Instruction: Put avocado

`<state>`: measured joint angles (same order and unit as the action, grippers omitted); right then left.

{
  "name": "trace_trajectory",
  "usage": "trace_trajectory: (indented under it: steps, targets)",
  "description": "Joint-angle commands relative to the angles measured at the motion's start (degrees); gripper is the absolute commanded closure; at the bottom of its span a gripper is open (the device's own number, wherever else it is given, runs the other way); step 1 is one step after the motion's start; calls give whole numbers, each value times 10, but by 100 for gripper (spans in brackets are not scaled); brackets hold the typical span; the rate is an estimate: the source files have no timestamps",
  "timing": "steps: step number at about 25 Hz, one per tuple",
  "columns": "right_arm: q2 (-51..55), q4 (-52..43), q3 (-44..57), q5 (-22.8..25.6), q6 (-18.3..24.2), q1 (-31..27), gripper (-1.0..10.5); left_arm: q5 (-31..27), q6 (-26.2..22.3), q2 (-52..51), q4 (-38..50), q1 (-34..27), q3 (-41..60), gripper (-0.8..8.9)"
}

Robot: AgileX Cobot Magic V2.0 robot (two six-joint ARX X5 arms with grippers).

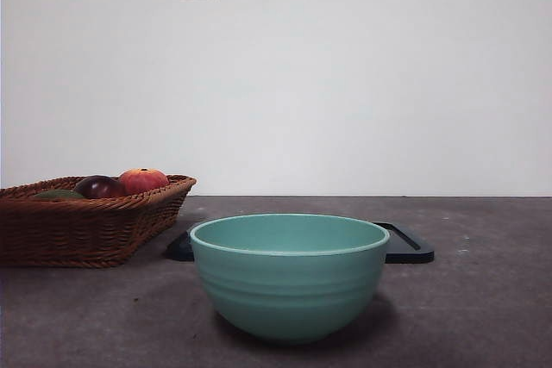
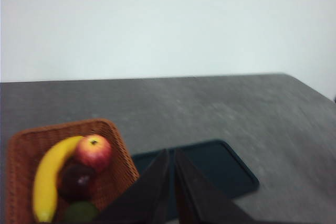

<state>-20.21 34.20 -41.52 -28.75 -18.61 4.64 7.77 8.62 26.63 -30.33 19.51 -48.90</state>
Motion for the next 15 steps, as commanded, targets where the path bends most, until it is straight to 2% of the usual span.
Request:
trace_trajectory:
  steps: [1, 9, 15]
  targets:
    - [-19, 11, -26, -2, 46, 34, 935, 2, -21, 3, -12, 20, -12, 798]
    - [-81, 117, -78, -2, 116, 76, 935, 14, -15, 2, -53, 34, -12, 798]
    - [-89, 148, -82, -2, 120, 77, 935, 32, 0, 2, -137, 34, -12, 796]
